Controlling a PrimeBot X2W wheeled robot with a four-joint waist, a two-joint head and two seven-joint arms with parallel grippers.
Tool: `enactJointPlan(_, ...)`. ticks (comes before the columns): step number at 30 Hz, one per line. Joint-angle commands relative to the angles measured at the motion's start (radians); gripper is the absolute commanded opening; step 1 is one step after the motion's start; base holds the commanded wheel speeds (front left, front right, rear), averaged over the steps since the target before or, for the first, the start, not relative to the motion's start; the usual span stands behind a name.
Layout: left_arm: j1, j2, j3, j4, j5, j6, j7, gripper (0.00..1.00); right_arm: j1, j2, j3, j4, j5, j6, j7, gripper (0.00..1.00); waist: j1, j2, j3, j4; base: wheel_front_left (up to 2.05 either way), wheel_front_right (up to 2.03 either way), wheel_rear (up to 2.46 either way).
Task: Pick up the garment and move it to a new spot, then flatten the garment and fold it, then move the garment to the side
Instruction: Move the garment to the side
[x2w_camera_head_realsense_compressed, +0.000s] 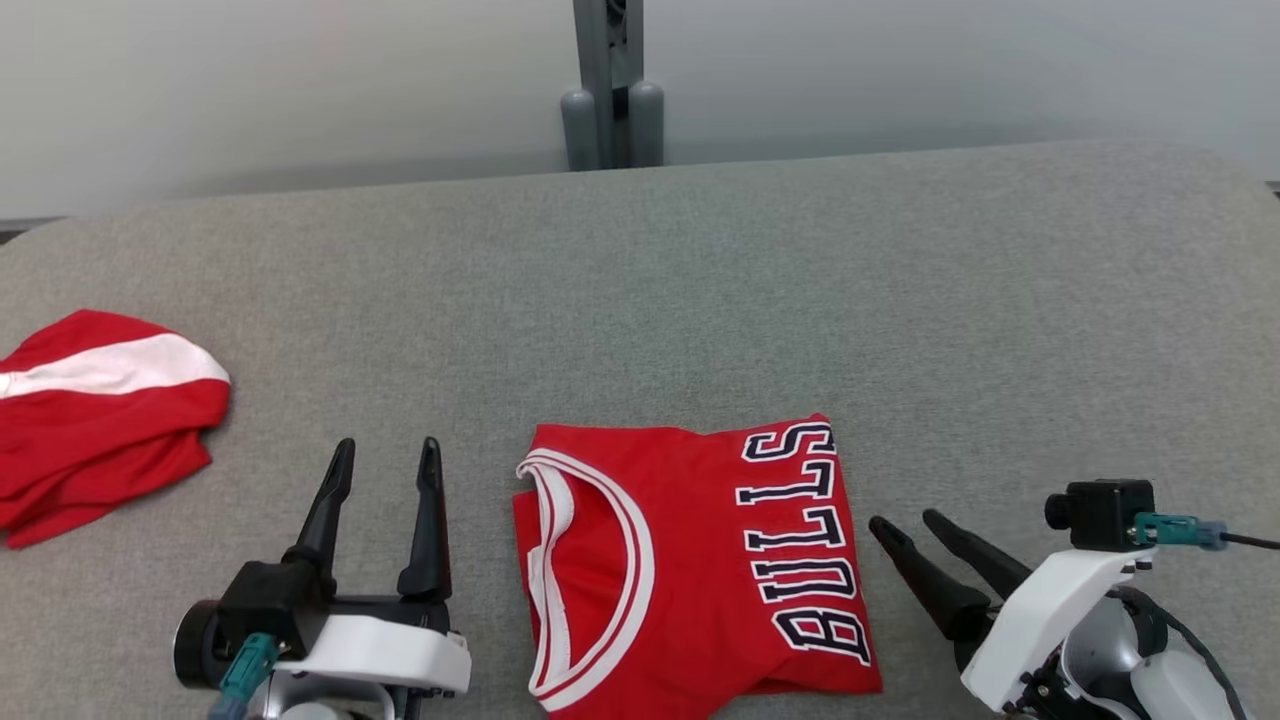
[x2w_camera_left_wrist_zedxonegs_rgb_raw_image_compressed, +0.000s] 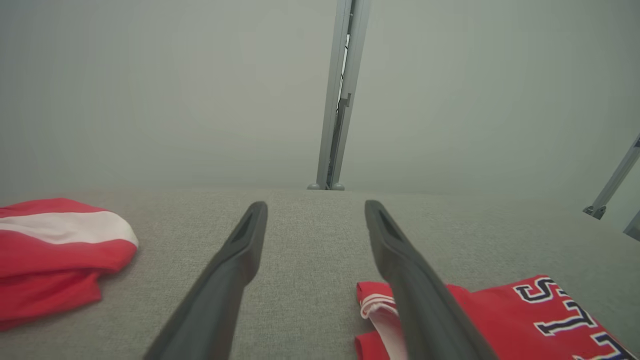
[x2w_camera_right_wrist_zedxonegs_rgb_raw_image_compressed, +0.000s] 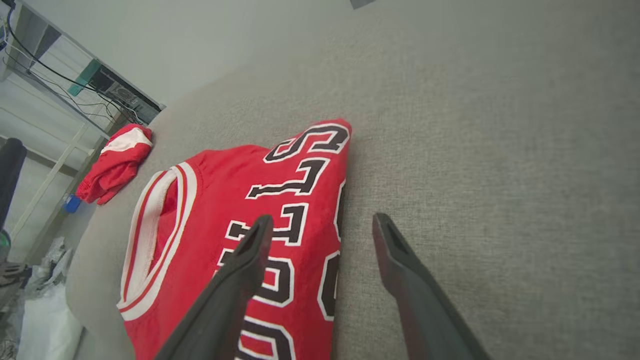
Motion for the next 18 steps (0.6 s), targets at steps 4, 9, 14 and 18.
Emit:
enactJointPlan(4, -0.051, 0.003, -0.016, 0.009, 0.013, -0.004, -0.003, 1.0, -0.021, -0.042, 0.042, 0.008, 0.087, 0.002, 0.081, 1.0, 0.0, 0.0, 0.039, 0.032, 0.0, 0.0, 0.0)
enactJointPlan(9, -0.085, 0.003, -0.038, 0.007, 0.016, -0.002, -0.003, 1.0, -0.055, -0.056, 0.086, 0.052, 0.123, 0.002, 0.124, 1.0, 0.0, 0.0, 0.072, 0.053, 0.0, 0.0, 0.0)
enactJointPlan(14, -0.104, 0.003, -0.048, 0.009, 0.027, 0.003, -0.003, 1.0, -0.097, -0.045, 0.123, 0.097, 0.16, 0.002, 0.129, 1.0, 0.0, 0.0, 0.1, 0.071, 0.0, 0.0, 0.0)
enactJointPlan(18, -0.108, 0.003, -0.048, 0.01, 0.031, 0.001, -0.003, 1.0, -0.123, -0.04, 0.162, 0.116, 0.186, 0.001, 0.123, 1.0, 0.0, 0.0, 0.115, 0.083, 0.0, 0.0, 0.0)
